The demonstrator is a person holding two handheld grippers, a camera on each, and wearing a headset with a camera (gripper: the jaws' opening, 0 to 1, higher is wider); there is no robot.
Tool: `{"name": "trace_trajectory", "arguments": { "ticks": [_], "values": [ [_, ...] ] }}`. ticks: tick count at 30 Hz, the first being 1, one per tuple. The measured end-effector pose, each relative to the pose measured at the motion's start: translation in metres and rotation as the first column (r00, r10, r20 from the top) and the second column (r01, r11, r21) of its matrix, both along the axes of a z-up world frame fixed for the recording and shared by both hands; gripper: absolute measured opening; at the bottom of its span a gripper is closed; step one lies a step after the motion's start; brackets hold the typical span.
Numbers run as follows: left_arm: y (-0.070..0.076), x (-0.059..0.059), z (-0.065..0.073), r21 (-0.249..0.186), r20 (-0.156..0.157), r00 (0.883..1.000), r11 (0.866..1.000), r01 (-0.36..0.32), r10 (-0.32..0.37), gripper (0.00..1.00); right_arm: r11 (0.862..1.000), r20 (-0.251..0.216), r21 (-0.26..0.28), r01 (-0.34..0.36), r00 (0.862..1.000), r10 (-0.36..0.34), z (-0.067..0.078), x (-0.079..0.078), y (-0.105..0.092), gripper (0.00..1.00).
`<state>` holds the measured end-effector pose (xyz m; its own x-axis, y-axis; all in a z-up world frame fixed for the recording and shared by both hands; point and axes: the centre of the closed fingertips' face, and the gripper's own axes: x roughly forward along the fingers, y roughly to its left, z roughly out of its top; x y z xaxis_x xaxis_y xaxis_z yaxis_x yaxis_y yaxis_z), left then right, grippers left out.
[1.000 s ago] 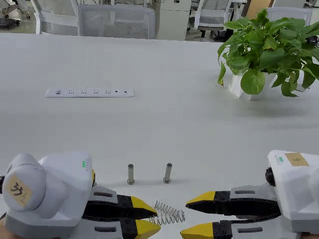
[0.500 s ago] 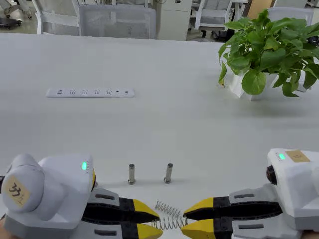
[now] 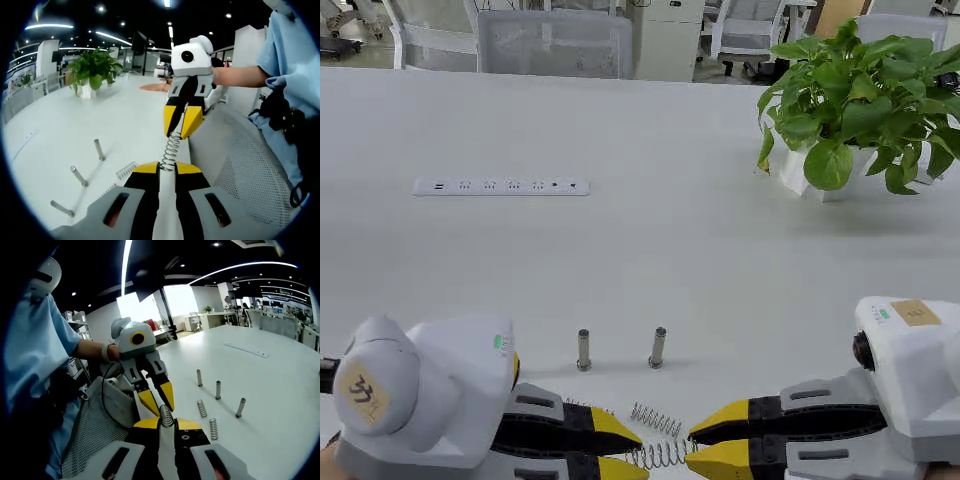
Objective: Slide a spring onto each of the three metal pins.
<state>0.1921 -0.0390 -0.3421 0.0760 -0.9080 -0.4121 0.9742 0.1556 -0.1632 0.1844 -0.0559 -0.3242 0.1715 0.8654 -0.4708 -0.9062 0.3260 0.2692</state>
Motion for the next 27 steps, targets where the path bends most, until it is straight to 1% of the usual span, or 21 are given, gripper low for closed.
{"name": "trace_trajectory", "arguments": {
  "ticks": [4, 5, 8, 20, 27],
  "values": [
    [-0.001, 0.0, 0.0, 0.003, 0.001, 1.0, 1.0, 0.001, -0.001, 0.07, 1.0, 0.021, -0.017, -0.006, 1.0, 0.007, 0.002, 0.001, 0.001, 0.07],
    [-0.001, 0.001, 0.0, 0.005, 0.004, 1.0, 1.0, 0.001, -0.001, 0.07, 1.0, 0.035, -0.025, -0.01, 0.999, 0.011, 0.003, 0.001, 0.001, 0.07],
    [-0.002, 0.001, 0.0, 0.007, 0.007, 1.0, 1.0, 0.001, -0.001, 0.07, 0.999, 0.05, -0.032, -0.015, 0.999, 0.017, 0.006, 0.002, 0.002, 0.07],
    [-0.006, -0.002, -0.001, 0.006, 0.005, 1.0, 1.0, 0.004, -0.004, 0.07, 0.999, 0.102, -0.033, -0.03, 0.994, 0.034, 0.018, 0.006, 0.009, 0.07],
    [-0.009, -0.002, 0.0, -0.001, 0.0, 1.0, 1.0, -0.001, 0.001, 0.06, 0.999, 0.116, -0.034, -0.038, 0.992, 0.042, 0.022, 0.008, 0.013, 0.07]
  ]
}}
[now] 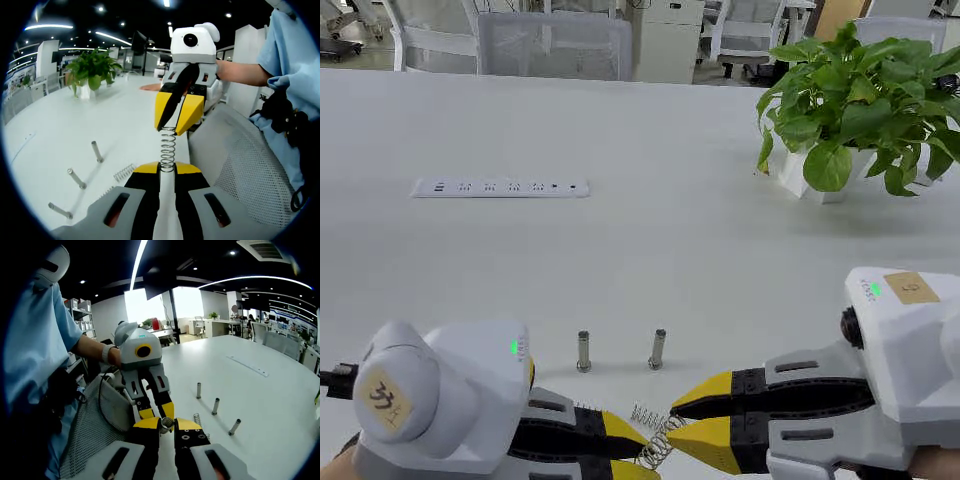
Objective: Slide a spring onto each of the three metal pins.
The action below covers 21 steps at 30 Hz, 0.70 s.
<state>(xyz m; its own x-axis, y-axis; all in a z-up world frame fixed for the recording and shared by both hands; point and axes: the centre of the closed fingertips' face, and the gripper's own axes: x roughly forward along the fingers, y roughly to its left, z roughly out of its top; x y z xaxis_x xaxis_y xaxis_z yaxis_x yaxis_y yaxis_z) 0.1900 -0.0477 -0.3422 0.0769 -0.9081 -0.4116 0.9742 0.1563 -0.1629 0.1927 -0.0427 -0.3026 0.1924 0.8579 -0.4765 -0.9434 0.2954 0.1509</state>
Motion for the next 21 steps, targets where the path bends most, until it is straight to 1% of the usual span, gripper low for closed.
{"name": "trace_trajectory", "arguments": {
  "ticks": [9, 16, 21],
  "values": [
    [0.0003, 0.0002, 0.0016, -0.007, -0.003, 1.0, 1.0, -0.005, 0.005, 0.06, 1.0, 0.005, -0.006, -0.007, 1.0, 0.007, 0.0012, -0.0005, 0.0006, 0.07],
    [-0.0002, -0.0003, 0.0007, -0.006, -0.003, 1.0, 1.0, -0.003, 0.003, 0.06, 1.0, 0.008, -0.017, -0.017, 1.0, 0.017, 0.0004, -0.0016, 0.0014, 0.07],
    [0.0005, -0.0006, -0.0011, -0.009, -0.01, 1.0, 1.0, -0.007, 0.007, 0.06, 0.999, 0.011, -0.027, -0.023, 1.0, 0.023, -0.0016, -0.0019, 0.0015, 0.07]
  ]
}}
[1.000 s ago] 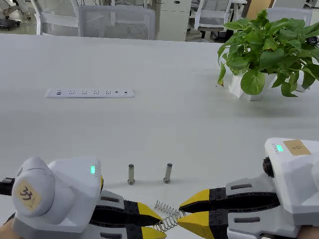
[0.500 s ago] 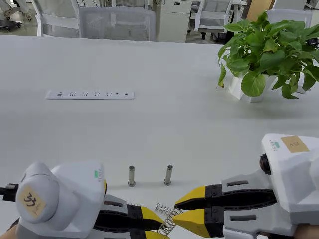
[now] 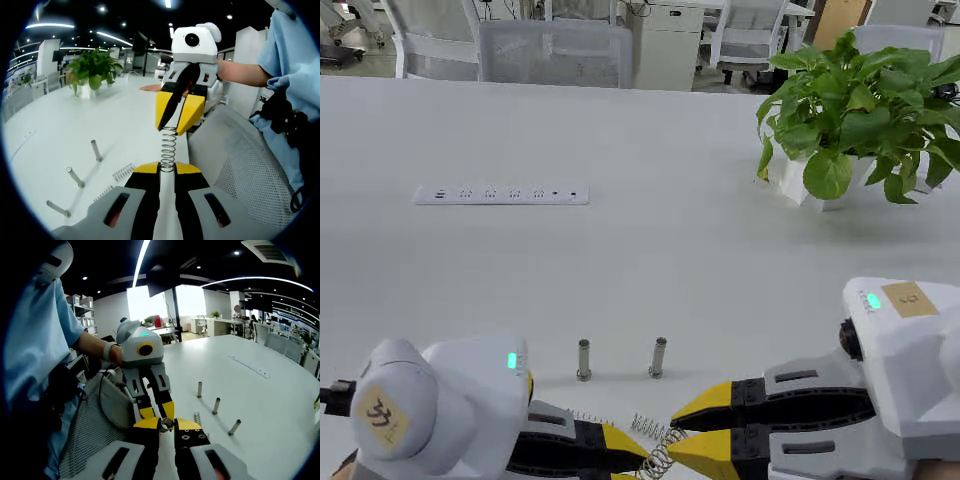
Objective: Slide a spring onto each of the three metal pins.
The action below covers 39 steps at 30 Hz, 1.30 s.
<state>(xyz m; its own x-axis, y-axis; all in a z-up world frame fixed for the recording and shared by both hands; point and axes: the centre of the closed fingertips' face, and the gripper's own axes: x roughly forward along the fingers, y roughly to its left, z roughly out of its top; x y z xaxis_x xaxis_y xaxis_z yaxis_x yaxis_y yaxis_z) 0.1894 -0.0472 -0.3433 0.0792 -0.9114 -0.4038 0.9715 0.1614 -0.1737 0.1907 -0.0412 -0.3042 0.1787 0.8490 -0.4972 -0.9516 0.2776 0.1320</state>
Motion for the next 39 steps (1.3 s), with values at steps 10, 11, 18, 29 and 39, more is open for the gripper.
{"name": "trace_trajectory", "arguments": {
  "ticks": [10, 11, 18, 29, 39],
  "values": [
    [0.004, 0.0, -0.008, 0.029, 0.0, 1.0, 1.0, 0.0, 0.0, 0.06, 0.996, 0.019, -0.077, -0.044, 0.999, 0.046, -0.01, -0.003, -0.001, 0.19],
    [0.005, 0.0, -0.01, 0.039, 0.004, 1.0, 0.999, 0.004, -0.004, 0.06, 0.993, 0.024, -0.099, -0.056, 0.998, 0.059, -0.012, -0.003, -0.002, 0.19],
    [0.005, -0.001, -0.019, 0.115, 0.061, 0.997, 0.992, 0.046, -0.053, 0.06, 0.967, 0.037, -0.205, -0.149, 0.986, 0.16, -0.02, -0.005, 0.0, 0.19],
    [-0.001, -0.002, -0.023, 0.152, 0.098, 0.991, 0.985, 0.079, -0.095, 0.06, 0.936, 0.001, -0.267, -0.229, 0.971, 0.238, -0.035, -0.007, 0.004, 0.17],
    [-0.004, -0.003, -0.02, 0.143, 0.097, 0.99, 0.986, 0.087, -0.102, 0.06, 0.918, -0.029, -0.296, -0.264, 0.963, 0.267, -0.045, -0.009, 0.003, 0.14]
  ]
}}
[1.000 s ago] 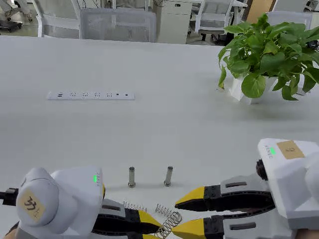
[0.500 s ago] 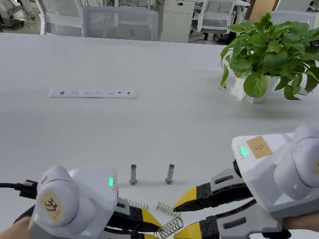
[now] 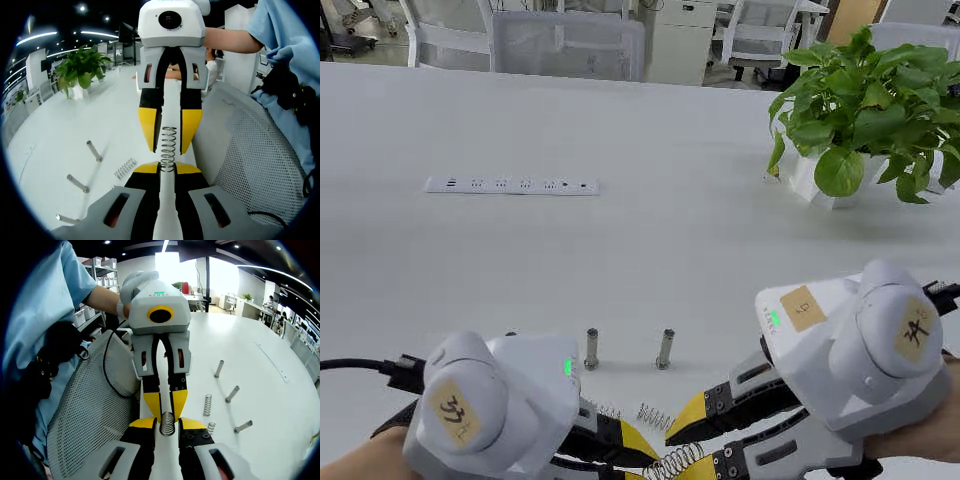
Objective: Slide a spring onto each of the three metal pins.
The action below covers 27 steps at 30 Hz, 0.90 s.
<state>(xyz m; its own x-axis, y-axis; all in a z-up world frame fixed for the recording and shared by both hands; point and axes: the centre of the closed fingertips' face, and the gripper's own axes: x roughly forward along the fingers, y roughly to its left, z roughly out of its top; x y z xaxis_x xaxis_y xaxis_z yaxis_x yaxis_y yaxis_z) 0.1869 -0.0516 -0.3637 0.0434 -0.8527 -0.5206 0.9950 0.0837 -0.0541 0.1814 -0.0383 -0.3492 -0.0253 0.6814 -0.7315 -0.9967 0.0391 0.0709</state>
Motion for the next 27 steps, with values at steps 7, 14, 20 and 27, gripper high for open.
{"name": "trace_trajectory", "arguments": {
  "ticks": [7, 14, 20, 27],
  "values": [
    [-0.0018, -0.0018, -0.0002, -0.006, -0.006, 1.0, 1.0, 0.001, -0.001, 0.06, 1.0, -0.015, -0.006, -0.007, 1.0, 0.007, -0.0034, -0.0019, -0.0008, 0.11],
    [-0.0035, -0.0024, 0.0003, -0.009, -0.009, 1.0, 1.0, 0.004, -0.004, 0.06, 1.0, -0.026, -0.016, -0.015, 1.0, 0.015, -0.0067, -0.0046, -0.0014, 0.09],
    [-0.0043, -0.0034, -0.0003, -0.005, -0.011, 1.0, 1.0, 0.01, -0.01, 0.06, 1.0, -0.022, -0.021, -0.02, 1.0, 0.02, -0.0068, -0.0046, -0.0014, 0.09],
    [-0.0046, -0.0035, -0.002, -0.001, -0.018, 1.0, 1.0, 0.011, -0.011, 0.06, 0.999, -0.018, -0.033, -0.029, 0.999, 0.029, -0.0089, -0.005, -0.002, 0.08]
  ]
}}
